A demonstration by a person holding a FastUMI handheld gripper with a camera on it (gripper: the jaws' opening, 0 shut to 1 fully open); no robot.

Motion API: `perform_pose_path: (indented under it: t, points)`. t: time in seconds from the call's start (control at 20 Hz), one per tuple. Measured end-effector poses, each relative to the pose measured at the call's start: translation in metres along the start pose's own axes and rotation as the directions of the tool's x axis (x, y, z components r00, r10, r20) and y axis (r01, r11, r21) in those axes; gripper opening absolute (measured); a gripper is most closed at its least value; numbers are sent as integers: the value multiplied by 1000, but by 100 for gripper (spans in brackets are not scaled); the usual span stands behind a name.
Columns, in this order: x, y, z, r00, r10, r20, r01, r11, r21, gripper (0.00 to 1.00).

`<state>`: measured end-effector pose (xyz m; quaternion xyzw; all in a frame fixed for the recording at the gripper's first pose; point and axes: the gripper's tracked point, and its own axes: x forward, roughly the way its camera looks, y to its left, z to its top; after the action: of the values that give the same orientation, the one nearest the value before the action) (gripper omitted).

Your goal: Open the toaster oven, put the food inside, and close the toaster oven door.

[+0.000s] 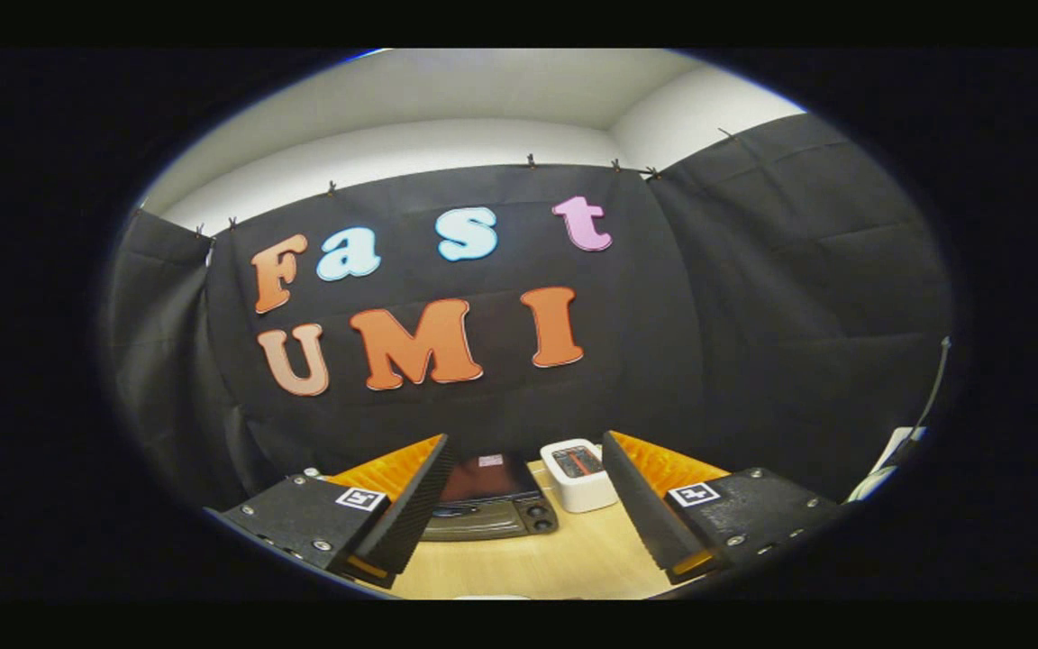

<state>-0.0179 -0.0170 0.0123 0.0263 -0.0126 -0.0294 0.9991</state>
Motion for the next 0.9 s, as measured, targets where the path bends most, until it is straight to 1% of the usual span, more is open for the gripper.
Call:
perform_pose_path:
  t: [0.2,0.4,0.65,0.9]
  points:
    - [-1,4,3,1000,-4,21,6,997,-73,98]
    - [3,15,-4,1000,27,5,-27,997,-75,98]
    - [10,20,-10,1000,28,1,-28,994,-102,98]
    - [24,52,-37,997,70,-38,-73,991,-114,98]
